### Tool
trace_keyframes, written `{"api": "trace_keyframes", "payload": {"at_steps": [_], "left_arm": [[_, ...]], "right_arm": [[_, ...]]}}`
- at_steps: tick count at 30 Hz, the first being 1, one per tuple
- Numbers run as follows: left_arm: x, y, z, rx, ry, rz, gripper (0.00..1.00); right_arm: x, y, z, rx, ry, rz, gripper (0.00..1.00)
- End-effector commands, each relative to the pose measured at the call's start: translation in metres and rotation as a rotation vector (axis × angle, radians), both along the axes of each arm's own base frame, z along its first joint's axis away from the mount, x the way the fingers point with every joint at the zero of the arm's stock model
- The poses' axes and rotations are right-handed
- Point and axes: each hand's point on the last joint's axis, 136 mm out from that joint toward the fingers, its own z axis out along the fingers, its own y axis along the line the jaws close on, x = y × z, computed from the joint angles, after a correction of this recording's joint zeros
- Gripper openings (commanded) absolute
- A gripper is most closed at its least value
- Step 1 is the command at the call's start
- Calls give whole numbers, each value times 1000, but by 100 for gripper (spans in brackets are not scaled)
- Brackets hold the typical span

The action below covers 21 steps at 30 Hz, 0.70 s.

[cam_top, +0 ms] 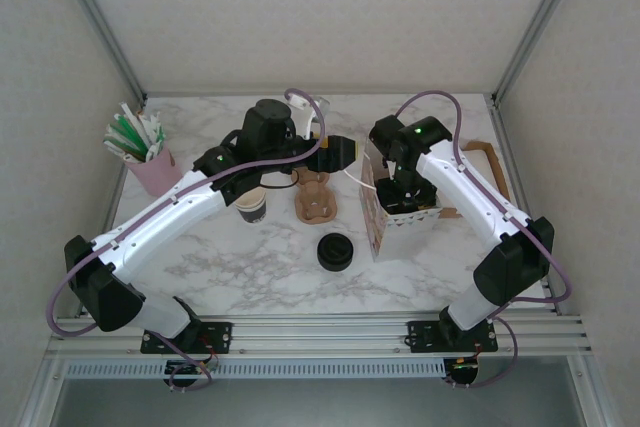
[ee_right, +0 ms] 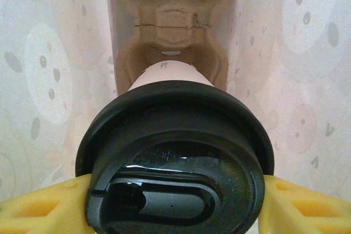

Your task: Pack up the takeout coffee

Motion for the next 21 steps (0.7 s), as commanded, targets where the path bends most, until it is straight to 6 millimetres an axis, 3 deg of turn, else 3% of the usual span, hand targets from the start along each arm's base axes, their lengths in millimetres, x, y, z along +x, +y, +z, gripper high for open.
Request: {"api": "trace_keyframes", "payload": {"at_steps": [1, 21], "left_arm": [[0, 0, 8, -8, -29, 4, 87], [-1, 0, 9, -12, -31, 2, 87]], "right_arm": [[-5, -8, -2, -29, 29, -19, 67], [-6, -8, -3, -30, 33, -21, 67]]}}
